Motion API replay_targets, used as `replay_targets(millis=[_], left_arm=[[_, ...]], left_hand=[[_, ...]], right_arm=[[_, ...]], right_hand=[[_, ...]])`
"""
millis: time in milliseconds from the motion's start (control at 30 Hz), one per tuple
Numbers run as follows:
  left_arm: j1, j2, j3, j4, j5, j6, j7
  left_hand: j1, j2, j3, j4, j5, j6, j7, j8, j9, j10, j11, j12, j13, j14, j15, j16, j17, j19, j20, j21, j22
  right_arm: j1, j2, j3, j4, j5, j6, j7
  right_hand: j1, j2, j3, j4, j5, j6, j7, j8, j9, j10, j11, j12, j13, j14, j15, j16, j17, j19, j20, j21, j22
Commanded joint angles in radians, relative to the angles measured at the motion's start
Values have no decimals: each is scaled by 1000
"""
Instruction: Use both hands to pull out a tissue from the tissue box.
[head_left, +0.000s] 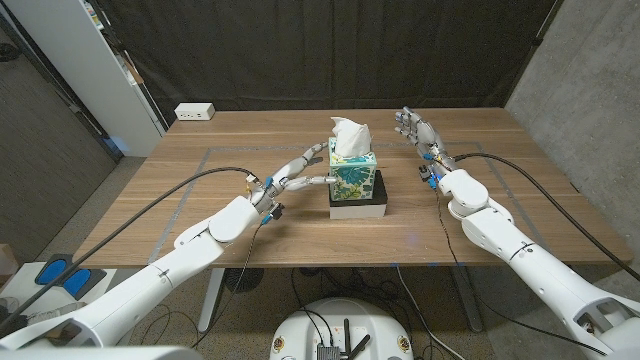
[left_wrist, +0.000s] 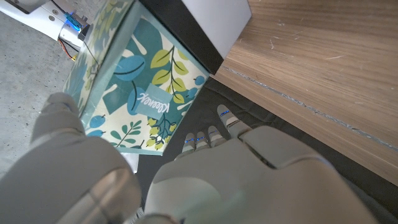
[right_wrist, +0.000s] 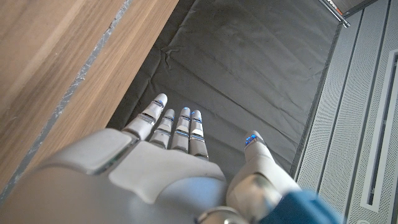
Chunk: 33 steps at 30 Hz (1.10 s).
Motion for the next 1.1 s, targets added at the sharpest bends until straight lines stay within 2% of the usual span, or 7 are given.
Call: replay_targets(millis=[33,400,567,667,800,967,1100], left_arm=[[-47,-24,32,24,-27,-21,-60],[-59,-56,39,51,-123,-23,-109],[-45,-64,32,41,-162,1,-107],[-33,-71,25,35,-177,5,-91],[-15,-81,15,28,-168,1,-51],[-5,-88,11,23,-177,2,-39],[-2,-91,10,20,-180,4,-33]], left_hand=[[40,5,-7,-3,4,-132,-15,20,4,7,-5,13,2,34,3,10,-2,32,1,10,1],[204,74,35,-7,-71,-8,8,93,19,165,-30,33,4,193,-20,19,-3,117,20,16,2],[295,108,71,-11,-145,44,34,134,28,240,1,41,9,309,-5,31,-3,148,47,17,4],[351,124,91,-9,-186,141,51,193,37,328,24,55,13,382,4,31,-2,174,55,19,6],[398,156,111,-2,-194,282,20,284,55,476,-27,93,33,475,-55,35,1,209,57,24,9],[410,183,118,2,-193,343,-9,334,74,547,-51,119,56,521,-91,45,8,221,59,25,11],[408,192,118,6,-193,349,-2,343,79,548,-53,119,63,524,-94,46,10,224,58,26,12]], right_arm=[[-30,-15,20,-27,6,10,-15],[-46,-25,31,-36,10,12,-17],[-43,-26,31,-31,12,13,-11],[-40,-26,30,-27,11,14,-9],[-39,-26,31,-26,11,15,-8],[-38,-26,32,-22,15,17,-3],[-36,-26,32,-18,16,20,0]], right_hand=[[3,13,1,-6,5,7,5,0,5,5,0,-4,3,9,-1,-3,-1,4,5,-4,2],[2,13,0,-8,5,7,6,0,5,7,4,-4,3,10,1,-3,-3,4,5,-4,2],[1,13,0,-8,5,7,7,0,5,7,3,-4,3,9,0,-3,-3,4,5,-4,2],[1,14,0,-8,5,7,7,0,5,7,3,-5,3,11,3,-3,-4,4,5,-4,2],[0,14,0,-9,5,7,7,-1,5,8,3,-4,3,11,2,-3,-4,4,5,-4,2],[-1,15,-1,-9,5,7,6,-1,5,8,4,-5,3,11,2,-3,-5,4,6,-5,2],[-1,15,-1,-9,5,7,7,-1,5,8,4,-5,3,9,2,-4,-5,4,6,-5,2]])
